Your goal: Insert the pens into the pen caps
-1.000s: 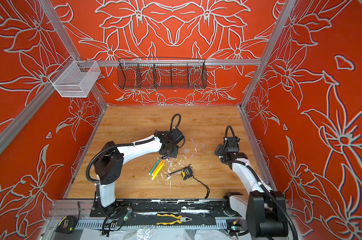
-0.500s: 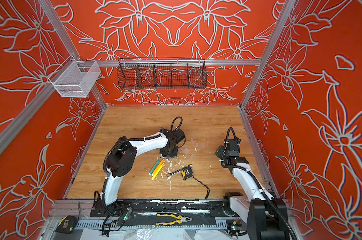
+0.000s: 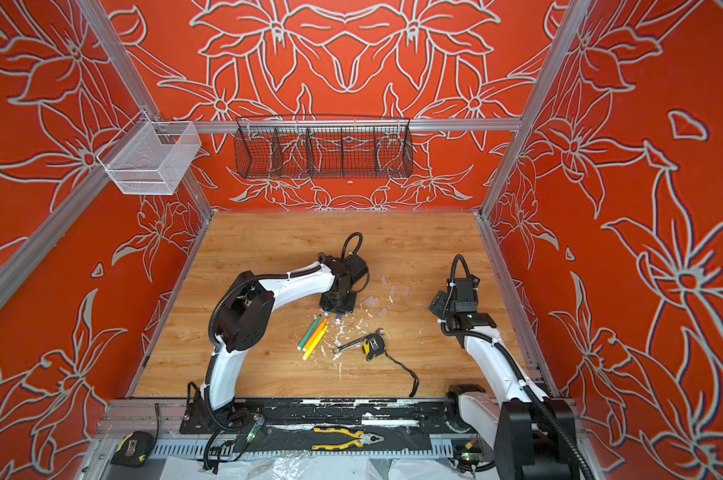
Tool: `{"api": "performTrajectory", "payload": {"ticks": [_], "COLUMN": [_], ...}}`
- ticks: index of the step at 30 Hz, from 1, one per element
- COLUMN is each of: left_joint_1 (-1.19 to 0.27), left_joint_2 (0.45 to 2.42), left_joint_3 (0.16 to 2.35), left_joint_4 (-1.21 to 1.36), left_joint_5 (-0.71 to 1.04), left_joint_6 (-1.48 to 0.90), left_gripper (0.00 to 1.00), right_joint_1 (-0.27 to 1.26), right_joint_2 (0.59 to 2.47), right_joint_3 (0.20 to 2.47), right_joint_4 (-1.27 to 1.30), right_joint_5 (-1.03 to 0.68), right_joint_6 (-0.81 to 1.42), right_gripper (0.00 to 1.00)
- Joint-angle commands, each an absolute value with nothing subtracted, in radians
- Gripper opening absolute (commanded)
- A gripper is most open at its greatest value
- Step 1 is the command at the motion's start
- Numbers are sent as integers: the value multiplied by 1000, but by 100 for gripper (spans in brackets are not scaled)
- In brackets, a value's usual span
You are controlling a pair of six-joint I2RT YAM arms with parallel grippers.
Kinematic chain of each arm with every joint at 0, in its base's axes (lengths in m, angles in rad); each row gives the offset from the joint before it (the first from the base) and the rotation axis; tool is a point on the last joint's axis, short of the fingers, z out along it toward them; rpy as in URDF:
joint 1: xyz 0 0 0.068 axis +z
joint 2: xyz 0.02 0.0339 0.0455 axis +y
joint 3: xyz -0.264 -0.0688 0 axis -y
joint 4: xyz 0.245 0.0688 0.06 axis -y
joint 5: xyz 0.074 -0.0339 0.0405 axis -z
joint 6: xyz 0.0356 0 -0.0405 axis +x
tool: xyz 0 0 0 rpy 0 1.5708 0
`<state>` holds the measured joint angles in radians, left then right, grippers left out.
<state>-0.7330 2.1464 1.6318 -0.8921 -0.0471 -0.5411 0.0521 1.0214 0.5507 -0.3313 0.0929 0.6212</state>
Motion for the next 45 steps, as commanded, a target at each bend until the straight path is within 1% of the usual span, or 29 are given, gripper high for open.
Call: {"api": "performTrajectory", "payload": {"ticks": [1,3,7,10,12,14,18,21,24,26,29,32,37,40,45], "left_joint_1": [-738,-743,-791,-839,-878,-916,-992,-1058,-1094,-1095,-1095,-1095,-1097,-1105,-1121], "left_joint_2": [2171,2138,2021,1889,1799,1727,1594,1506,1454,1436,1424,1415,1411,1410,1411], "left_joint_3": [1621,1625,1633,1601,1557,1520,1420,1331,1285,1271,1258,1249,1241,1239,1234], "left_joint_4": [-914,-910,-899,-850,-807,-779,-689,-590,-565,-573,-597,-599,-576,-561,-537], "left_joint_5": [-54,-59,-110,-154,-200,-253,-315,-341,-385,-409,-453,-457,-418,-400,-367], "left_joint_6": [-539,-536,-517,-501,-492,-488,-469,-432,-433,-447,-473,-484,-471,-454,-424], "left_gripper": [3,0,0,0,0,0,0,0,0,0,0,0,0,0,0], "right_joint_1": [131,197,308,379,433,489,584,652,701,713,720,725,744,762,773], "right_joint_2": [943,886,787,740,724,736,823,908,955,946,881,802,732,750,838], "right_joint_3": [653,691,680,608,517,447,421,459,512,511,471,431,434,463,513], "right_joint_4": [-430,-460,-395,-257,-73,91,255,310,299,294,278,256,231,229,253], "right_joint_5": [69,51,-45,-122,-182,-193,-175,-174,-158,-134,-63,-15,-3,-9,-49], "right_joint_6": [655,682,788,910,1020,1101,1172,1176,1147,1146,1146,1146,1120,1100,1091], "right_gripper": [73,73,74,74,74,76,77,72,69,68,68,66,62,61,59]}}
